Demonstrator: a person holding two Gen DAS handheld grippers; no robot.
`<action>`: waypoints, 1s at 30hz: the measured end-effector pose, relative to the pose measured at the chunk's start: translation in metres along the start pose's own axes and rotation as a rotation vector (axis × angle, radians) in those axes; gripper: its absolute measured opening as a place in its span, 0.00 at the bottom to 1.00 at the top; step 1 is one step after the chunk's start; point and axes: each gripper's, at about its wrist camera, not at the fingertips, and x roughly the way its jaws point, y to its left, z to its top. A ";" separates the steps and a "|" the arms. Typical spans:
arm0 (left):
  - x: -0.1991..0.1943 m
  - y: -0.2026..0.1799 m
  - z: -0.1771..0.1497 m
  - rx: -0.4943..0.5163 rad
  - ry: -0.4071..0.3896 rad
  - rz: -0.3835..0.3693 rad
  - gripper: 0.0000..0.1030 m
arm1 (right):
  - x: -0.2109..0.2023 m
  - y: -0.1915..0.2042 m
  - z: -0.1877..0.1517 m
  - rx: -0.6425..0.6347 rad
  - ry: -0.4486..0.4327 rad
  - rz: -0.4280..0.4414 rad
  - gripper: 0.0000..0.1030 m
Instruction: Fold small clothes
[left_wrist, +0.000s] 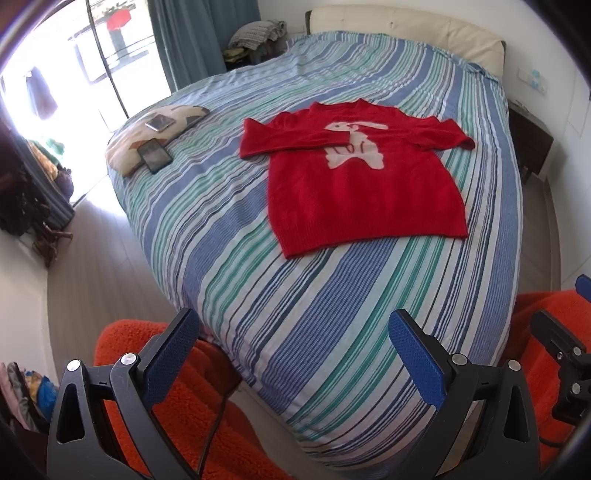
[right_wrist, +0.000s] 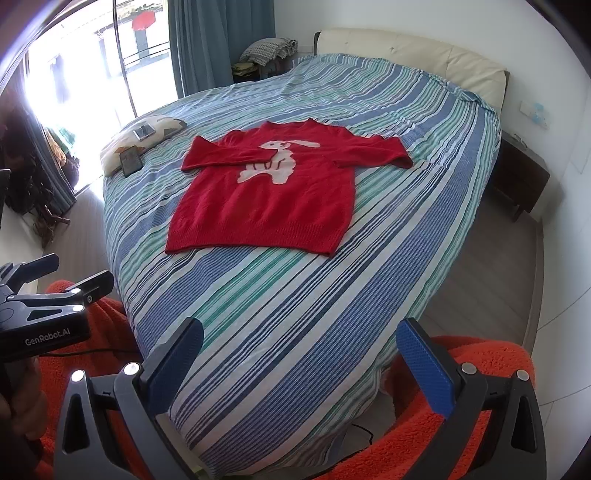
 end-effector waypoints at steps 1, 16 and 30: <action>0.001 0.000 0.000 0.000 0.004 -0.001 0.99 | 0.001 0.000 0.000 0.000 0.001 0.002 1.00; 0.144 0.071 0.046 -0.201 0.113 -0.254 0.99 | 0.073 -0.071 0.039 0.098 -0.094 0.166 1.00; 0.222 0.052 0.067 -0.233 0.215 -0.212 0.02 | 0.227 -0.085 0.069 0.360 0.140 0.434 0.08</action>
